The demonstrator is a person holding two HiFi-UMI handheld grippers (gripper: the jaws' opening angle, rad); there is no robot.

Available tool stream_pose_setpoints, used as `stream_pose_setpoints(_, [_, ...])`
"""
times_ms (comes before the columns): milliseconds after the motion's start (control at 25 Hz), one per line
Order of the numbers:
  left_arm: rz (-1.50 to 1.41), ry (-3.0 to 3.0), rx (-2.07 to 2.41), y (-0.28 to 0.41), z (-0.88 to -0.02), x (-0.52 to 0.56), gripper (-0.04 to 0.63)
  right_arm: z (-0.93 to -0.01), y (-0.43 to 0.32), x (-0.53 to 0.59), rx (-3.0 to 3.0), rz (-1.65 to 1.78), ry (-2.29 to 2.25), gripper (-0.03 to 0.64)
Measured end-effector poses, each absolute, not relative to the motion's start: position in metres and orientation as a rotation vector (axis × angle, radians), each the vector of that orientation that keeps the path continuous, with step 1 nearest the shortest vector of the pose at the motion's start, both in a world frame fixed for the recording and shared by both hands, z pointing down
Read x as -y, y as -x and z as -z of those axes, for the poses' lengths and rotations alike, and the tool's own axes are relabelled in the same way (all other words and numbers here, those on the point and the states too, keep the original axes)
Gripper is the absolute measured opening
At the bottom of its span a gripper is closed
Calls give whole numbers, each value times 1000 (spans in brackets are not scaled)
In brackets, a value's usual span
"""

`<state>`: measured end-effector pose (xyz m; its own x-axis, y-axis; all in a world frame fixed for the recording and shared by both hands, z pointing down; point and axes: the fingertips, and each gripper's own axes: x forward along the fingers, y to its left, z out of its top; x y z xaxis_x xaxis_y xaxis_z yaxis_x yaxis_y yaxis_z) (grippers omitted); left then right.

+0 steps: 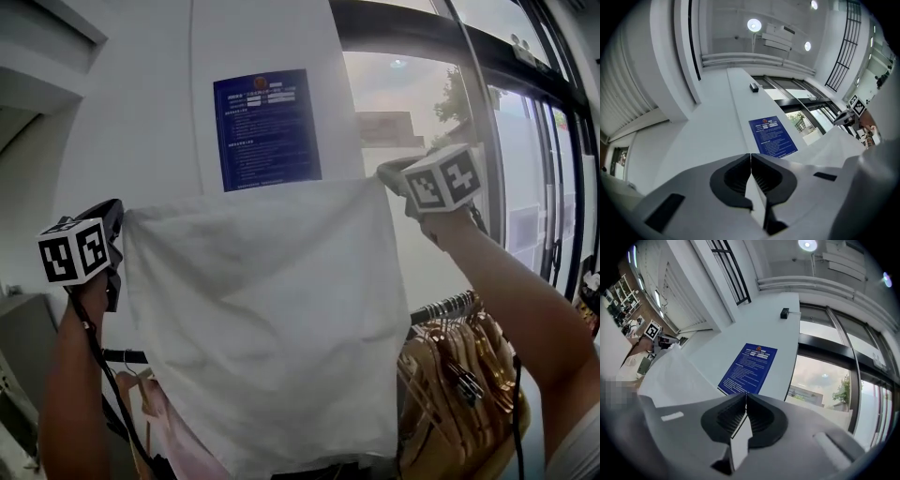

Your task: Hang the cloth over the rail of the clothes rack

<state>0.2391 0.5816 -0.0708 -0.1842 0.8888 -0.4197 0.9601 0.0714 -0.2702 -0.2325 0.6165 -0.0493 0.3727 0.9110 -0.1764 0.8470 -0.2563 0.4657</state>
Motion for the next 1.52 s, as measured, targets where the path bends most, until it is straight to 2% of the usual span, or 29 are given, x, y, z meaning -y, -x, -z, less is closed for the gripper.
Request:
stream_pose_setpoints(400, [597,-1949,-2268,-237,52,-712,11,45,230,-735,-1684,-159,-2181,9])
stream_pose_setpoints(800, [461,-2066,-2335,-225,5,-823,11,-8,205,-842,-1779,-511,-2039,9])
stream_pose_setpoints(1040, [402,-2099,-2418,-213,-29,-851,11,-37,205,-867,-1801,-655,-1980,9])
stream_pose_setpoints(1200, [361,-2069,-2456,-208,-36,-856,12,-55,201,-876,-1806,-657,-2128,13])
stream_pose_setpoints(1400, [333,-2052,-2442,-212,-34,-857,13,-60,201,-879,-1814,-664,-2158,45])
stream_pose_setpoints(1440, [322,-2046,-2436,-214,-32,-857,36,-60,201,-879,-1813,-662,-2159,55])
stream_pose_setpoints(1480, [311,-2042,-2432,-215,-32,-857,90,-59,200,-879,-1812,-660,-2158,55])
stream_pose_setpoints(1520, [302,-2040,-2429,-217,-32,-857,98,-58,200,-878,-1812,-657,-2155,57])
